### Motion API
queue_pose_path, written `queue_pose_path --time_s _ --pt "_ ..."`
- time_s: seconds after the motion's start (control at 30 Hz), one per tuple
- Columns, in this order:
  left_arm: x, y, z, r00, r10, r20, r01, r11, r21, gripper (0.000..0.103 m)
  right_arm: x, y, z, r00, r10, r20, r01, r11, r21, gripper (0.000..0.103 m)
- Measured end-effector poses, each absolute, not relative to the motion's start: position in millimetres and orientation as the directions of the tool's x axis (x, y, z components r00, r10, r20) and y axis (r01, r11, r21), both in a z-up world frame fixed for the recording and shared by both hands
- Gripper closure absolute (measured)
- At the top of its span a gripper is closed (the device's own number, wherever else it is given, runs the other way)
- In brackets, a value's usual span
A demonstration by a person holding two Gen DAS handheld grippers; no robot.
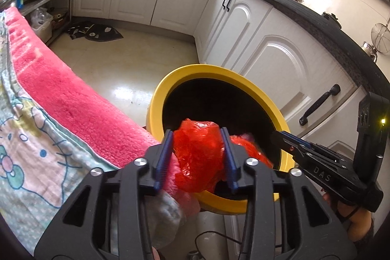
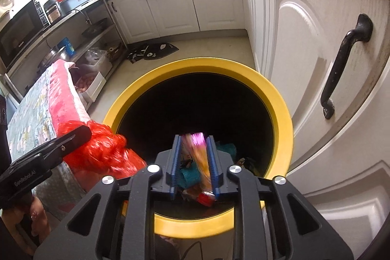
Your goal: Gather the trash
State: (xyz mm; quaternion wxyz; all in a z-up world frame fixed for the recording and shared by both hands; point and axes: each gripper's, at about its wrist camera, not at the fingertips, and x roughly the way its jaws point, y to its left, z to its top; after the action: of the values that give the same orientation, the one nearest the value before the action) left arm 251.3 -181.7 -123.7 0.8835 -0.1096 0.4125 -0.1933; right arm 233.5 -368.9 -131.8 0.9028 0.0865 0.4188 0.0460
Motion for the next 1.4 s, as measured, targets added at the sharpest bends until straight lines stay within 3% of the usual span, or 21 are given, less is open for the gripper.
queue_pose_path --time_s 0.53,0.67,0.9,1.4 --pt "246.6 -169.1 -85.9 0.638 -0.43 -0.639 0.262 0.901 -0.345 0.044 215.3 -367.5 -94.8 0.701 0.125 -0.702 -0.01 0.986 0.165 0.059" --pt "241.0 -167.9 -74.2 0.652 -0.424 -0.629 0.269 0.905 -0.331 0.033 207.3 -368.1 -83.5 0.716 0.116 -0.689 -0.006 0.987 0.159 0.049" --pt "228.6 -162.6 -54.8 0.674 -0.396 -0.623 0.277 0.918 -0.284 0.012 194.8 -367.1 -68.6 0.743 0.093 -0.663 0.001 0.99 0.14 0.04" --pt "204.9 -138.2 -28.0 0.697 -0.341 -0.631 0.259 0.94 -0.221 0.011 173.7 -351.5 -46.1 0.778 0.066 -0.624 0.002 0.994 0.108 0.015"
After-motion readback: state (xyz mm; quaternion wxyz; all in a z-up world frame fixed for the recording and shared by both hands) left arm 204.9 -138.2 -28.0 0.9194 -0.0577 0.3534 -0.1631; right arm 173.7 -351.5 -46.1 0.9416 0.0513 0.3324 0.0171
